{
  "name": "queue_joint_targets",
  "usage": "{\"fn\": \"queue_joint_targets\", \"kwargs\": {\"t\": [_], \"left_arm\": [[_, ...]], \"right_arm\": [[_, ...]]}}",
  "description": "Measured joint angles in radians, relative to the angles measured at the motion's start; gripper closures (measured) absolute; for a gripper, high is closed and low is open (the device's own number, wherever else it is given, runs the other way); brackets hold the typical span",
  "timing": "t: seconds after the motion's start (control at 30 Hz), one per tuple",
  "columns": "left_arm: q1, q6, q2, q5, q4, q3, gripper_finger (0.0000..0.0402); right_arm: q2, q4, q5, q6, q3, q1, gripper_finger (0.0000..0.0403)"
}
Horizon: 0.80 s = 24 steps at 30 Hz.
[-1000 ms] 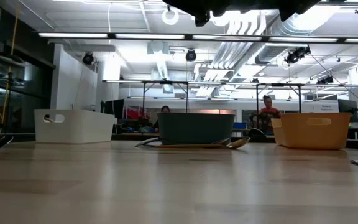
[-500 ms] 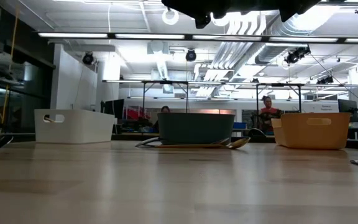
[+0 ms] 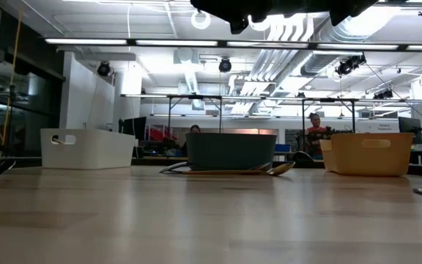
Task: Sort silverware by color (type)
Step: Put the light green spoon into the orange bin
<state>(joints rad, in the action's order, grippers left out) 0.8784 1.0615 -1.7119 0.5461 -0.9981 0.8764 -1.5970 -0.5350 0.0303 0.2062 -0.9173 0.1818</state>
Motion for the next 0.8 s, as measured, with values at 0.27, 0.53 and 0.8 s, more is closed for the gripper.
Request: {"fn": "queue_joint_targets", "kwargs": {"t": [0.27,0.53,0.8], "left_arm": [[0.001,-0.033,0.000,0.000,0.007,0.000,0.0401],[0.001,-0.128,0.000,-0.007,0.013,0.000,0.0401],[0.006,-0.241,0.000,-0.058,0.028,0.000,0.0401]], "right_arm": [[0.000,0.000,0.000,0.000,0.000,0.000,0.0320],[0.000,0.001,0.000,-0.025,0.000,0.000,0.0320],[0.000,0.004,0.000,-0.025,0.000,0.000,0.0320]]}}
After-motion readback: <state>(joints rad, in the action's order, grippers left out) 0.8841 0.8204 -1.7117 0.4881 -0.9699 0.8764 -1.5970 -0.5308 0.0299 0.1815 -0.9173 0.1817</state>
